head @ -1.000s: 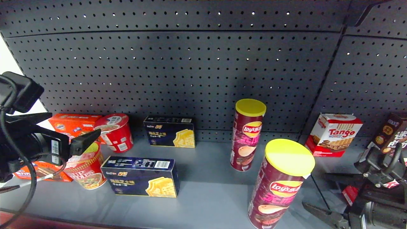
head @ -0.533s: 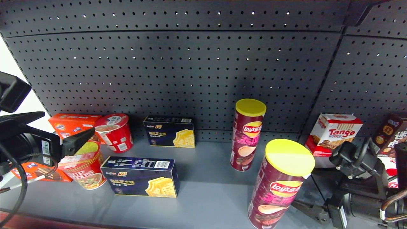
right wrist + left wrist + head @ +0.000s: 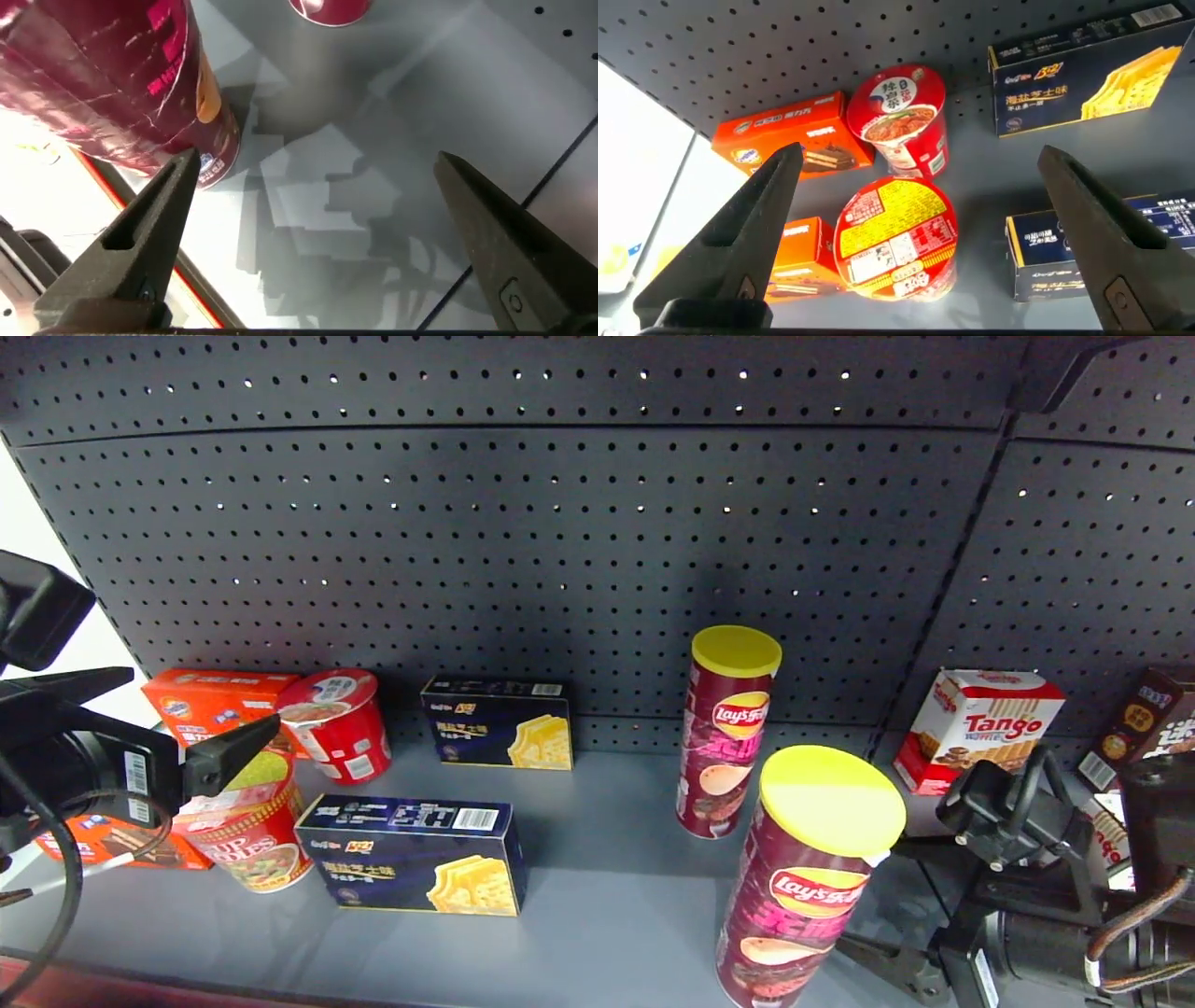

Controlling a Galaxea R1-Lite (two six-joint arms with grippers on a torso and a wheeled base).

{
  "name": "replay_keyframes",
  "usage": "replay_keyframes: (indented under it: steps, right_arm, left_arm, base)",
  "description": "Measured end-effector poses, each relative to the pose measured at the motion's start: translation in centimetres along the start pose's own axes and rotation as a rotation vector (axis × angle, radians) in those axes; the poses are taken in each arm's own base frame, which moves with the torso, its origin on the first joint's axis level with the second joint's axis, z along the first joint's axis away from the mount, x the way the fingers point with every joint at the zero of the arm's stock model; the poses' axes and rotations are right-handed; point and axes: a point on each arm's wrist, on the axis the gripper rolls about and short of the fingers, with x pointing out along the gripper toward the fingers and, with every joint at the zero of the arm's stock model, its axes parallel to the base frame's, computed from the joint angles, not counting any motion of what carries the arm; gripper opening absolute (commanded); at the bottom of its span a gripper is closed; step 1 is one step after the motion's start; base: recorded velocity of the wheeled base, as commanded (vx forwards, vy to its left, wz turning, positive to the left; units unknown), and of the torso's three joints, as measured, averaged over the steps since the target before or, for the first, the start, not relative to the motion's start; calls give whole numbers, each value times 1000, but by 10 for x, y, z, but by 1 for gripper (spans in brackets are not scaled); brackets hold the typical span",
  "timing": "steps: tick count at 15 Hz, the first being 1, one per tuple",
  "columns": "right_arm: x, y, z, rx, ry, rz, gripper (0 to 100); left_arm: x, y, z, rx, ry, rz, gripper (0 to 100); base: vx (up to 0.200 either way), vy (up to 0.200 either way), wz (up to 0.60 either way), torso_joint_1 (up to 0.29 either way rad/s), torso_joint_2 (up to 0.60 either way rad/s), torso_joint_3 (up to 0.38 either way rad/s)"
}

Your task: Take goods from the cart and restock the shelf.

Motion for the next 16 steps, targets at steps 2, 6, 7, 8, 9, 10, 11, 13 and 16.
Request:
replay_keyframes:
  steps: [2,6,7,8,9,10,11,13,16]
  right_arm:
    - [-4,-4,7,5,-44,-24,100]
    - [-24,-31,50,28,-224,-146,100]
    - [-30,-37,59,32,-263,-180,100]
    - [-34,-41,66,34,-288,-209,100]
    - [-38,-44,71,40,-304,-241,100]
    - [-39,-44,73,57,-314,-252,100]
    - [-40,-45,75,68,-321,-254,100]
    - [-40,-45,76,80,-324,-263,100]
    - [-40,-44,76,87,-322,-275,100]
  left_arm:
    - [0,-2,-8,2,23,-6,100]
    - [-2,-3,-15,4,42,-11,100]
    - [-3,-3,-15,3,43,-12,100]
    - [-3,-4,-16,3,46,-13,100]
    - [-3,-4,-17,2,47,-13,100]
    - [-3,-4,-18,3,51,-14,100]
    - [-3,-4,-18,3,52,-14,100]
    - [-3,-4,-19,3,56,-14,100]
    - [-3,-4,-19,3,56,-14,100]
  base:
    - [0,0,0,0,0,0]
    - [0,0,0,0,0,0]
    - [0,0,0,0,0,0]
    - [0,0,0,0,0,0]
    - [0,0,0,0,0,0]
    - [0,0,0,0,0,0]
    - [0,0,0,0,0,0]
    - [0,0,0,0,0,0]
    - [0,0,-400,2,3,2]
